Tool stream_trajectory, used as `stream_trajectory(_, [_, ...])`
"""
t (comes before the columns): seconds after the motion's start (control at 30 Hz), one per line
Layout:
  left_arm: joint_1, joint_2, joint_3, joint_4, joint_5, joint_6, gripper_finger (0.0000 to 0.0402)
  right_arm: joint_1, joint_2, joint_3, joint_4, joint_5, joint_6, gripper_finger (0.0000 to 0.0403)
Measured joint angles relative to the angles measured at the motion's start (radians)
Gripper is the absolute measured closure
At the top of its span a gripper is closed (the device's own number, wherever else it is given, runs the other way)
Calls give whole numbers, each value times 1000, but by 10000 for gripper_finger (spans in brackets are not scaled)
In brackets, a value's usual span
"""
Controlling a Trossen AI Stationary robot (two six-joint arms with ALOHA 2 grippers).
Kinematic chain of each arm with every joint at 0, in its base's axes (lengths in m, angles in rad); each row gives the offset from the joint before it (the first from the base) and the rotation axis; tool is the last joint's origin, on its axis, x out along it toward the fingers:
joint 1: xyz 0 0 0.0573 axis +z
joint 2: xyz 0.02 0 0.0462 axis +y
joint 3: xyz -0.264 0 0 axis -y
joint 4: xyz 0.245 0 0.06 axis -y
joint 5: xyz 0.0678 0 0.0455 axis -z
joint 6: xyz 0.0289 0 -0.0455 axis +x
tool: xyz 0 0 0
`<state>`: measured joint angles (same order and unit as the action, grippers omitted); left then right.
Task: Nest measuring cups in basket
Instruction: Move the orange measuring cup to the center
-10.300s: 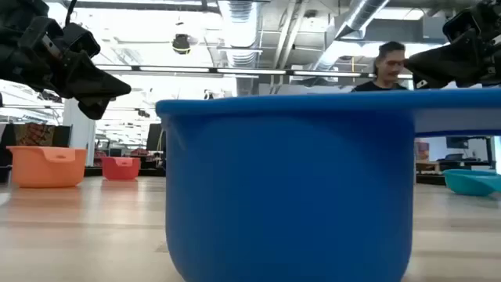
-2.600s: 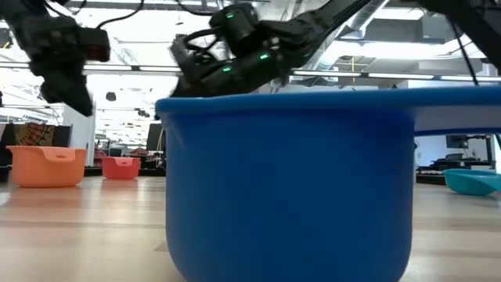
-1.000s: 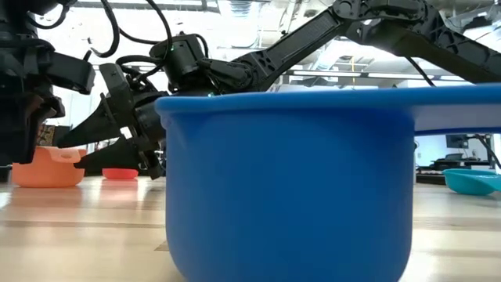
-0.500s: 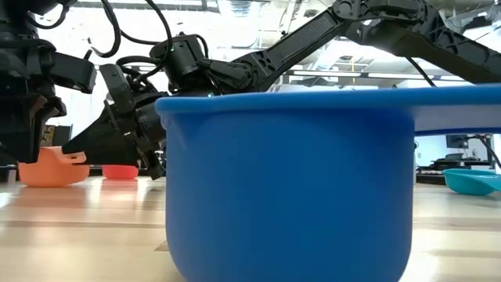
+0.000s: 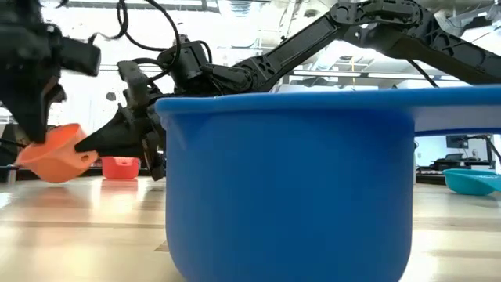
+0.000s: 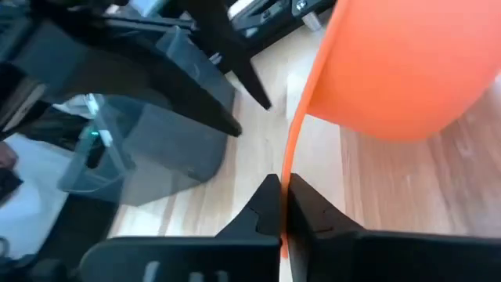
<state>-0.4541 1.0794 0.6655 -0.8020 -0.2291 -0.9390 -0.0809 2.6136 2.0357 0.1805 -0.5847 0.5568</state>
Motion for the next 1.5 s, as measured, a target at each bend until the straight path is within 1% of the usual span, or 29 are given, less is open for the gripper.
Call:
stream_trajectory(0.2, [-51, 0, 167, -156, -181, -26, 324, -43, -4, 1, -4, -120, 79, 396])
stream_trajectory(0.3, [-75, 0, 211, -196, -276, -51, 324, -58, -12, -9, 1, -148, 91, 396])
stream_trajectory(0.37, [-84, 0, 221, -211, -313, -63, 324, -67, -39, -37, -3, -149, 89, 396])
stream_trajectory(0.43, [-85, 0, 223, -215, -332, -84, 324, -77, -94, -87, -4, -140, 64, 396])
stream_trajectory(0.53, [-85, 0, 223, -231, -352, -114, 324, -94, -212, -196, 2, -92, 1, 397])
stream_trajectory(0.63, [-85, 0, 223, -235, -373, -122, 324, -109, -329, -332, 3, -28, -53, 397])
stream_trajectory(0.73, [-85, 0, 223, -235, -404, -124, 324, -121, -433, -484, 35, 20, -68, 397])
stream_trajectory(0.87, [-85, 0, 223, -228, -450, -125, 324, -139, -541, -709, 160, 40, -15, 397])
stream_trajectory(0.97, [-85, 0, 223, -228, -470, -130, 324, -153, -596, -875, 289, 44, 64, 397])
stream_trajectory(1.07, [-85, 0, 223, -227, -504, -132, 324, -159, -622, -1002, 440, 45, 157, 397])
stream_trajectory(1.13, [-78, 0, 223, -227, -532, -131, 324, -153, -625, -1058, 501, 43, 207, 397])
stream_trajectory(1.27, [-45, 0, 223, -227, -546, -116, 324, -115, -626, -1121, 506, 72, 237, 397])
stream_trajectory(1.4, [-9, 0, 223, -228, -530, -93, 324, -83, -626, -1142, 506, 121, 248, 397])
stream_trajectory(1.5, [10, 0, 223, -227, -516, -75, 324, -83, -627, -1142, 512, 132, 248, 397])
